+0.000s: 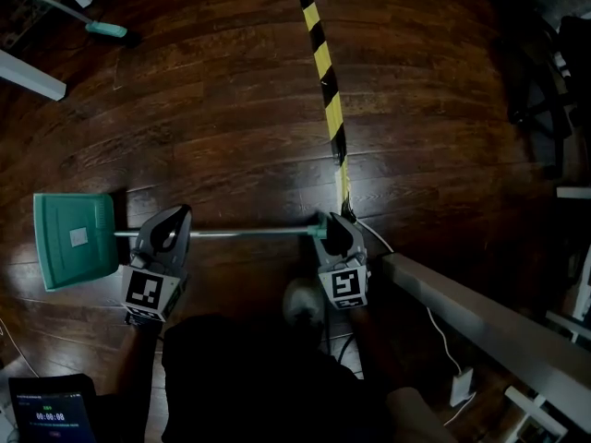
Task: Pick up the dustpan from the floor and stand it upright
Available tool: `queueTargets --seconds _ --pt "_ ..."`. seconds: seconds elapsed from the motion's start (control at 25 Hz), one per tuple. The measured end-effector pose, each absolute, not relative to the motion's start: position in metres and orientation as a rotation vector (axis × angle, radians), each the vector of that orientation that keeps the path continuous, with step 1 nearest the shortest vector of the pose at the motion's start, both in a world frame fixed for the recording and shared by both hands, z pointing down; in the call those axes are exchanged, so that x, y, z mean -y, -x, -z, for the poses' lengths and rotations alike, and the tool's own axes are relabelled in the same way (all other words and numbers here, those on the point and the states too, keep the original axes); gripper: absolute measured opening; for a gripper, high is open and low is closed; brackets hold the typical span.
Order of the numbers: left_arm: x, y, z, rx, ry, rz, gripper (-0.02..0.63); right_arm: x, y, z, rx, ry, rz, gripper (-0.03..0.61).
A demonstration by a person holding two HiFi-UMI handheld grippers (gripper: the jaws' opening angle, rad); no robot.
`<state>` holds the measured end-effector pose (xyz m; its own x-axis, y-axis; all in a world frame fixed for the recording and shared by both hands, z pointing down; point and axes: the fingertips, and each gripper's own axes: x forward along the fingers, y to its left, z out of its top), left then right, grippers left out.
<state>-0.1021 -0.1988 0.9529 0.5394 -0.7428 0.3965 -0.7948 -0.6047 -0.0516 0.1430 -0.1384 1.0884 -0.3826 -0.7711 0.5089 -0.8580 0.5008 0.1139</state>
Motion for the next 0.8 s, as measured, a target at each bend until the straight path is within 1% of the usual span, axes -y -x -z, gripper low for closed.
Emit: queueTargets --seconds 0.24,0.44,0.48,0.8 --pt "0.204 0.108 -0.962 1.358 -2.588 -0.57 0.0 0.153 -0.143 -1.095 2.253 -1.338 -0.226 0.168" --pt "0.205 0.118 -0.968 1.381 -2.571 -0.586 0.0 0.158 -0.138 -1.098 2.221 -1.335 -0.182 0.093" --pt "0.206 0.118 -0.968 1.383 -2.569 -0.582 0.0 0.158 -0.138 -1.098 2.212 -1.343 -0.181 0.086" --pt "0.213 0.117 -0.945 1.396 -2.599 -0.514 0.0 0.167 -0.137 -1.057 2.24 -1.41 -0.162 0.08"
